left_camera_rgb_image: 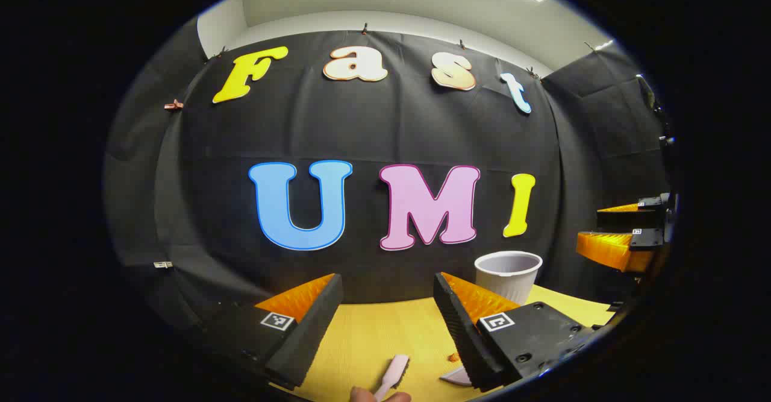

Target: Pick up the small broom and dustpan from the desktop, sweep the trash into the dustpan with the broom, and then empty the trash into the garbage bin.

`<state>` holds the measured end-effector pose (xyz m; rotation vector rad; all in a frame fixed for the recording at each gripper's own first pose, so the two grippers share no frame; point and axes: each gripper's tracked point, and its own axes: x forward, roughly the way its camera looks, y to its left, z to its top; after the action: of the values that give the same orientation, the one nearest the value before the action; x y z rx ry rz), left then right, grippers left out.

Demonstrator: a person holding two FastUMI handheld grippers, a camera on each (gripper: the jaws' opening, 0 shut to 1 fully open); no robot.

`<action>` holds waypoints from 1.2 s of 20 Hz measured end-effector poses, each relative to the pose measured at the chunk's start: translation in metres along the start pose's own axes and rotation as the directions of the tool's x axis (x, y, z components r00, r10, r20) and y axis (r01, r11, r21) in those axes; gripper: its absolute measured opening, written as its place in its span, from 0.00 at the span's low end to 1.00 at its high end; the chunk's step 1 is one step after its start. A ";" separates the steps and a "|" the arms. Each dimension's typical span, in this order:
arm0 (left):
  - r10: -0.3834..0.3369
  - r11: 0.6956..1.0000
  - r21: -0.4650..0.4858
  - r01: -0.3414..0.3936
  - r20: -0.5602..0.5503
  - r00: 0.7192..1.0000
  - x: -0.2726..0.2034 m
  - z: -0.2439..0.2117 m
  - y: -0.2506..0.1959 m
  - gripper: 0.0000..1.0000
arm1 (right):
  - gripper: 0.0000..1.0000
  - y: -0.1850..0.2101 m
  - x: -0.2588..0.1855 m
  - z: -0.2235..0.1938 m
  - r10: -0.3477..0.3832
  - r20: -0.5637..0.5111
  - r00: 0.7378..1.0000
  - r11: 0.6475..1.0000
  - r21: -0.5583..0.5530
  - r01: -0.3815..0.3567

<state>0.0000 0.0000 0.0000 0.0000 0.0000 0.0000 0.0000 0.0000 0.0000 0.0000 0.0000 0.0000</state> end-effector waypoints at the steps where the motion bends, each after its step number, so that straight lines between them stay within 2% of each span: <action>1: -0.001 1.000 0.006 0.001 0.002 1.000 -0.001 0.001 0.001 0.96 | 0.97 0.001 0.000 -0.001 0.001 0.000 1.000 1.000 -0.003 -0.001; 7: 0.019 1.000 0.006 -0.019 0.005 1.000 0.001 0.000 0.001 0.96 | 0.97 -0.002 0.001 -0.001 0.009 0.003 1.000 1.000 -0.015 -0.009; 12: 0.012 0.999 0.042 -0.012 0.006 1.000 -0.002 -0.003 0.002 0.95 | 0.97 0.001 -0.002 -0.010 0.007 -0.018 1.000 1.000 -0.010 -0.007; 15: 0.012 1.000 0.029 -0.012 -0.001 1.000 -0.002 -0.006 0.001 0.94 | 0.97 0.003 -0.004 -0.010 0.017 -0.022 1.000 1.000 -0.021 -0.017; 18: 0.008 1.000 0.026 -0.008 -0.016 1.000 -0.001 -0.011 0.000 0.94 | 0.97 0.009 -0.007 -0.028 0.042 -0.080 0.996 0.999 -0.020 -0.044; 19: 0.008 1.000 0.031 -0.007 -0.019 1.000 -0.002 -0.015 0.000 0.94 | 0.97 0.010 -0.008 -0.044 0.050 -0.135 0.990 0.998 -0.022 -0.053; 21: 0.013 0.999 0.032 -0.012 -0.029 1.000 0.000 -0.022 0.003 0.94 | 0.97 0.015 -0.023 -0.087 0.085 -0.276 0.957 0.996 -0.016 -0.093; 23: 0.031 0.999 0.018 -0.030 -0.050 0.998 0.002 -0.034 0.008 0.94 | 0.97 0.018 -0.038 -0.136 0.112 -0.418 0.902 0.992 -0.007 -0.126; 24: 0.041 0.999 0.010 -0.040 -0.060 0.997 0.004 -0.037 0.010 0.94 | 0.97 0.019 -0.048 -0.160 0.129 -0.492 0.861 0.989 0.003 -0.147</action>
<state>0.0039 0.0103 -0.0374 0.0086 0.0600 0.0404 -0.0478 0.0194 -0.1601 -0.0355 0.5142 0.1450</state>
